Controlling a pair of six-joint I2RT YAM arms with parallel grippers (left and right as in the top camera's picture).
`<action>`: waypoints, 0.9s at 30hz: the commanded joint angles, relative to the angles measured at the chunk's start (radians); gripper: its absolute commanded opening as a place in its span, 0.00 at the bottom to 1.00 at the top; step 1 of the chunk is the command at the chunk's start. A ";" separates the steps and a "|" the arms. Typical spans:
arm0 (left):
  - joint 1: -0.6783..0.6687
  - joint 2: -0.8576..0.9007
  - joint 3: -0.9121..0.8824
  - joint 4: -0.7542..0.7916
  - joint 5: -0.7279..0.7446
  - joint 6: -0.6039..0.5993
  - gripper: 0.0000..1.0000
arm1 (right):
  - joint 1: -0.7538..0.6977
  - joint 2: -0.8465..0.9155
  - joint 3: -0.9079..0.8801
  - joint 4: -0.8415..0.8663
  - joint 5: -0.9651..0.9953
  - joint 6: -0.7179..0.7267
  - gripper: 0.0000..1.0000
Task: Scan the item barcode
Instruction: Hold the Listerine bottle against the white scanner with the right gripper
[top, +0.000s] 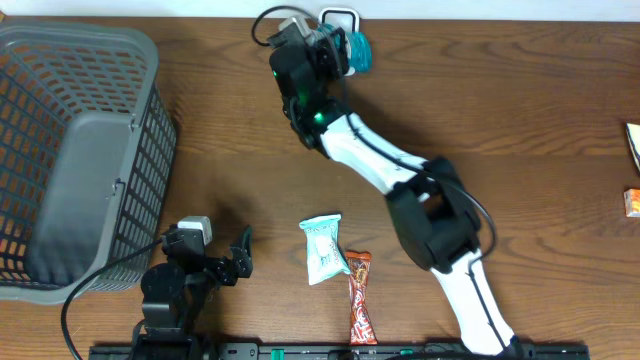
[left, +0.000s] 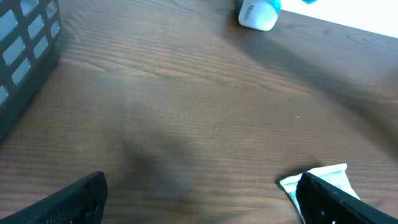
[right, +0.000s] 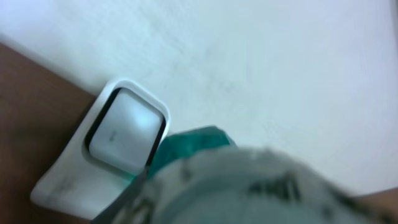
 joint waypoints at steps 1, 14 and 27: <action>-0.003 -0.004 -0.005 -0.018 0.005 -0.002 0.96 | -0.021 0.092 0.077 0.168 0.105 -0.395 0.18; -0.003 -0.004 -0.005 -0.018 0.005 -0.002 0.96 | -0.071 0.275 0.368 0.186 -0.091 -0.363 0.25; -0.003 -0.004 -0.005 -0.018 0.005 -0.002 0.97 | -0.051 0.271 0.373 0.188 -0.099 -0.409 0.25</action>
